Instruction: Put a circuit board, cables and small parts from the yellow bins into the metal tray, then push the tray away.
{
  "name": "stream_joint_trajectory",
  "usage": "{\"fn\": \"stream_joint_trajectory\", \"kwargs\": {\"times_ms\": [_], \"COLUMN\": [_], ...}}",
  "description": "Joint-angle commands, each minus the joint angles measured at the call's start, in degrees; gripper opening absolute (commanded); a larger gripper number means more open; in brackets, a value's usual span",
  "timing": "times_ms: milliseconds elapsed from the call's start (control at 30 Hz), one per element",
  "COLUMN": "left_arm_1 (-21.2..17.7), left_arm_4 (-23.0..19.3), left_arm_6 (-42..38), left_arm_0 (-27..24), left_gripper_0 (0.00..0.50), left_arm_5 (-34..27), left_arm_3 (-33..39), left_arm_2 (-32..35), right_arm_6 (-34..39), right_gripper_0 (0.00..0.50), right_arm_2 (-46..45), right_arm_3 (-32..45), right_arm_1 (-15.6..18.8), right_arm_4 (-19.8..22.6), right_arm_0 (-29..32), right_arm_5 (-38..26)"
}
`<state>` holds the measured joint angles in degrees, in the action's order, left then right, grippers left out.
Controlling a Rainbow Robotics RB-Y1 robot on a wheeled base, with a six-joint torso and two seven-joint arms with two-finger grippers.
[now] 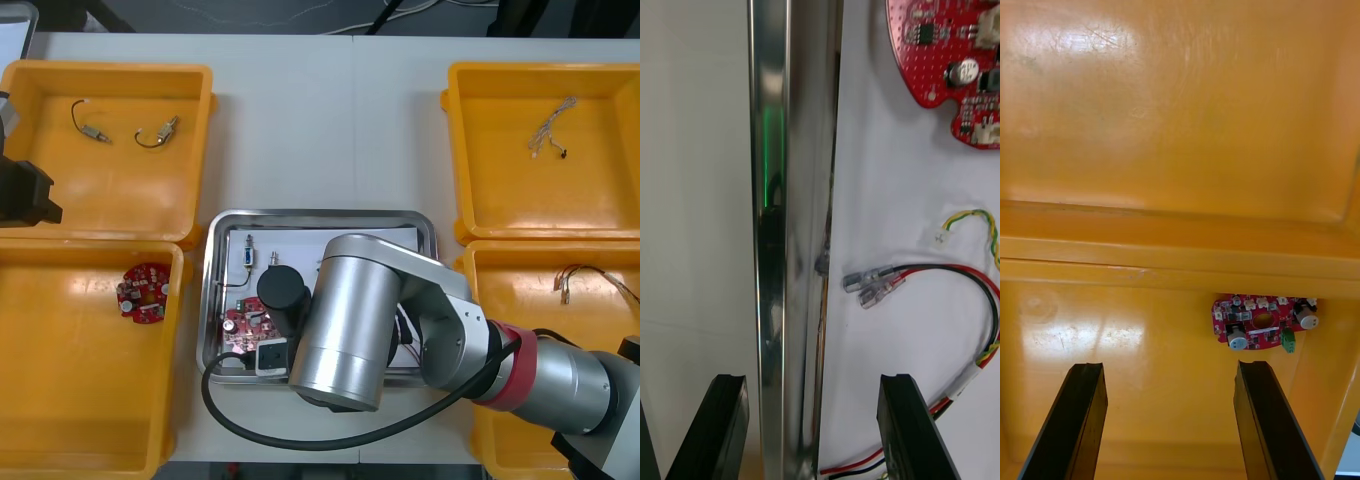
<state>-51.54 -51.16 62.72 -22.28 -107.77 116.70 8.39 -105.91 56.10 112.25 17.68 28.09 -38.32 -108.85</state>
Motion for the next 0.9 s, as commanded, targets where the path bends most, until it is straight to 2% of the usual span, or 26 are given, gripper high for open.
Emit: {"fn": "stream_joint_trajectory", "kwargs": {"times_ms": [33,333,900], "left_arm_1": [-2.4,-2.2,-2.2], "left_arm_4": [0.6,0.6,0.7], "left_arm_6": [7.1,7.0,6.9], "left_arm_0": [0.8,0.8,0.8], "left_gripper_0": [0.5,0.5,0.5], "left_arm_5": [0.6,0.9,1.0], "left_arm_3": [0.5,0.6,0.6], "left_arm_2": [1.7,1.7,1.7], "right_arm_6": [-2.3,-2.4,-2.5], "right_gripper_0": [0.5,0.5,0.5], "right_arm_2": [2.1,3.6,5.5], "right_arm_3": [0.7,0.7,0.6], "right_arm_1": [-3.0,-3.0,-1.9], "right_arm_4": [-3.5,-6.7,-10.7], "right_arm_0": [2.8,6.6,9.3], "right_arm_5": [1.8,8.2,11.4]}}
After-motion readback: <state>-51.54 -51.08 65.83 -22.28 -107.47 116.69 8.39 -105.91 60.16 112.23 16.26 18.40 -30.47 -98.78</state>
